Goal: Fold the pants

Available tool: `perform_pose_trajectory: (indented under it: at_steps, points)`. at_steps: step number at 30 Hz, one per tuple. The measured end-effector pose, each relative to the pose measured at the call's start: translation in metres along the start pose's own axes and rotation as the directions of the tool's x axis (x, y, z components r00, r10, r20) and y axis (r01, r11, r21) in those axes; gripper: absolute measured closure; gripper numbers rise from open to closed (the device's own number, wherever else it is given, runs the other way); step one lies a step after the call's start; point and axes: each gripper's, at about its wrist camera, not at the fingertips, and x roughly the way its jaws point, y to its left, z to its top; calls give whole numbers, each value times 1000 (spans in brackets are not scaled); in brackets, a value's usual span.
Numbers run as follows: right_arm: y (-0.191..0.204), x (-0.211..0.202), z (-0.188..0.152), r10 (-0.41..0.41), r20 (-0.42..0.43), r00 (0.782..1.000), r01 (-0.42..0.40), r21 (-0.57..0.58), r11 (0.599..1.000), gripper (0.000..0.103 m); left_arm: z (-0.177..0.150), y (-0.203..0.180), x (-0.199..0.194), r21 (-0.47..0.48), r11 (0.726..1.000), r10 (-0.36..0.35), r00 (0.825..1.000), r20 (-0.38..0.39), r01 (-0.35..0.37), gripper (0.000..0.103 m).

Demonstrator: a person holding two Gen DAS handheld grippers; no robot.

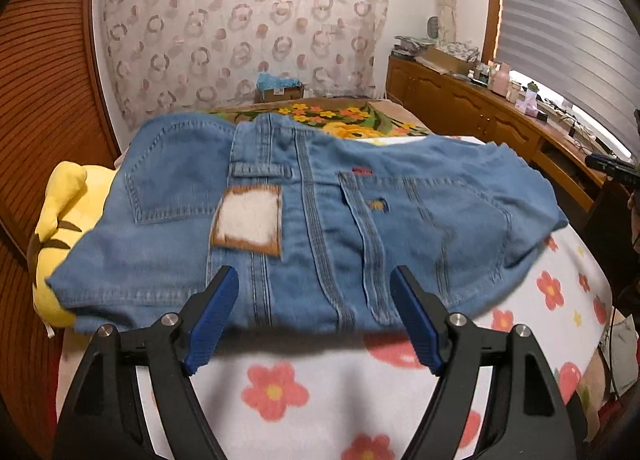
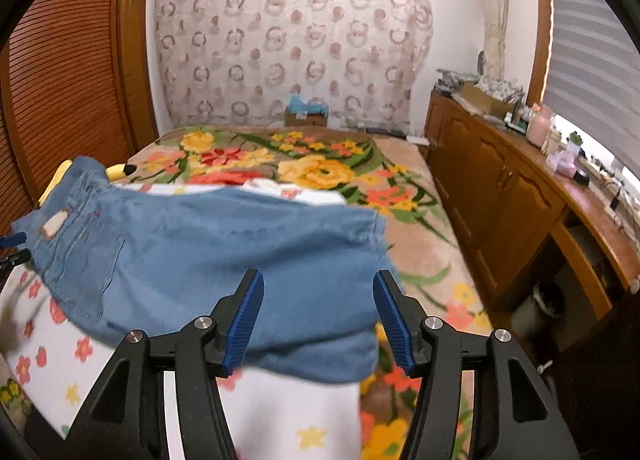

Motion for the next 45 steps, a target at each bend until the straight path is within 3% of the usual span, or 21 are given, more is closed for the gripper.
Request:
perform_pose_trajectory:
  at_steps: [9, 15, 23, 31, 37, 40, 42, 45]
  points:
    - [-3, -2, -22, 54, -53, 997, -54, 4, 999, 44, -23, -2, -23, -16, 1000, -3, 1000, 5, 4, 24]
    - [-4, 26, -9, 87, -130, 988, -87, 2, 996, 44, -28, 6, -21, -23, 999, 26, 1000, -8, -26, 24]
    - [2, 74, 6, 68, -178, 982, -90, -120, 989, 43, -36, 21, -13, -57, 997, 47, 998, -42, -49, 24]
    - [22, 91, 19, 78, -163, 984, -126, -311, 942, 43, -42, 21, -8, -57, 997, 46, 997, -60, -49, 24]
    - [18, 109, 14, 47, -204, 978, -120, -362, 925, 43, -37, 20, -2, -58, 997, 55, 997, -63, -58, 24]
    - [18, 120, 21, 67, -208, 976, -136, -335, 933, 43, -34, 26, 0, -77, 995, 53, 997, -60, -58, 30]
    - [13, 125, 22, 81, -216, 973, -147, -314, 938, 43, -32, 31, 2, -96, 993, 57, 996, -66, -63, 46]
    - [13, 125, 23, 100, -220, 970, -162, -284, 945, 48, -31, 39, 5, -117, 991, 59, 996, -71, -67, 49]
